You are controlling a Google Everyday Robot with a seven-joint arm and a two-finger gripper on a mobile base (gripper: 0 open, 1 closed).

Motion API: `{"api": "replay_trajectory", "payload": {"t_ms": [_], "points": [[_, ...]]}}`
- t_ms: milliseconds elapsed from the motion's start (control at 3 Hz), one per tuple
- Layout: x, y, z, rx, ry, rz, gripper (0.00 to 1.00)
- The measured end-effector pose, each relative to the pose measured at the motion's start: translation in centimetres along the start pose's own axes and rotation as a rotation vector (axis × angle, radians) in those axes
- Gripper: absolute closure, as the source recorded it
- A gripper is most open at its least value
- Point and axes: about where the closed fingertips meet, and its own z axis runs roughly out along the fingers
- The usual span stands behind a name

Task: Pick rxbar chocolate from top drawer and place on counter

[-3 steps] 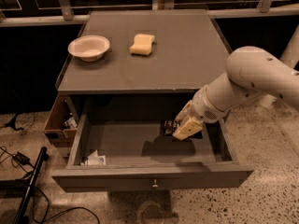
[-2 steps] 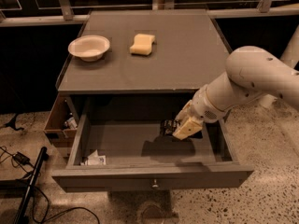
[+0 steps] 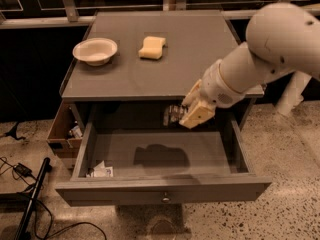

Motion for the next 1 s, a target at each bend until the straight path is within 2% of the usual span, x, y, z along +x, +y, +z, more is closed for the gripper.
{"api": "replay_trajectory", "payload": {"t_ms": [333, 667, 1000], "points": [[-2.8, -2.4, -2.4, 0.076, -0.017, -0.058, 1.0], [-5.7, -6.8, -1.7, 0.112, -0.065, -0.109, 1.0], [-8.0, -11.7, 0.1, 0.119, -0.121, -0.128, 1.0]]}}
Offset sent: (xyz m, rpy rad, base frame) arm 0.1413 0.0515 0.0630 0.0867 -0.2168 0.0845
